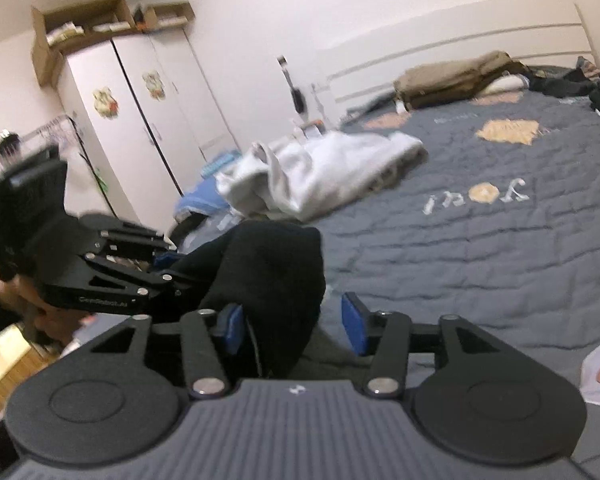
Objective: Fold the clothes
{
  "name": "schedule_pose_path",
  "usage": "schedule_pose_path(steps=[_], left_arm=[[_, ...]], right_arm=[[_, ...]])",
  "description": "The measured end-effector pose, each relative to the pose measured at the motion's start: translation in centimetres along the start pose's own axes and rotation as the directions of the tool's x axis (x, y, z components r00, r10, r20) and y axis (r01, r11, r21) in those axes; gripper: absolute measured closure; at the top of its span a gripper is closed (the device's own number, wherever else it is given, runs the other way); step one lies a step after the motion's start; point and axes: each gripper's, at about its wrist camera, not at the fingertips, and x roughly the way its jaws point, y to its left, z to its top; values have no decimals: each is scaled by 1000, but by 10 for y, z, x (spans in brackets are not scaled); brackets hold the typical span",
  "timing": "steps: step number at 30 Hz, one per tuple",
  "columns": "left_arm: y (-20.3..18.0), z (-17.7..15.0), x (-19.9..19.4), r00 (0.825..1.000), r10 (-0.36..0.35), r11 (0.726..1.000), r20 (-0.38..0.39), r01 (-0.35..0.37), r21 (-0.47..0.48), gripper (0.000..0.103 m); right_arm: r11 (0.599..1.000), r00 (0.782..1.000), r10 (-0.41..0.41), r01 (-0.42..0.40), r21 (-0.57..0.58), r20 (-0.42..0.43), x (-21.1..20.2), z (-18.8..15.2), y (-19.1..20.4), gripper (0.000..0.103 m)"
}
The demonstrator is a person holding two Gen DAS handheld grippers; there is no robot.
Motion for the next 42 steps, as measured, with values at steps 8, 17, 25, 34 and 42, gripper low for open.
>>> schedule_pose_path(steps=[8,17,25,34,42], left_arm=[[42,-29,-64,968,207,939,143,-155,-308,84],[66,-67,-106,915,368,823,165,-238,-515,87],[71,-77,-112,922,351,822,164,-220,-526,89],[57,-78,-105,938,308,853,162,-196,-484,89],[44,-52,-126,950,283,947,133,-254,-198,57]], right_arm=[[996,996,80,-81,39,30,5,1,13,39],[974,972,222,-219,48,-75,23,-20,44,37],[965,964,247,-255,-69,-103,29,-37,83,18],[989,988,133,-137,-48,-83,59,-55,96,76],[981,991,122,-128,-145,-53,53,-58,110,91]])
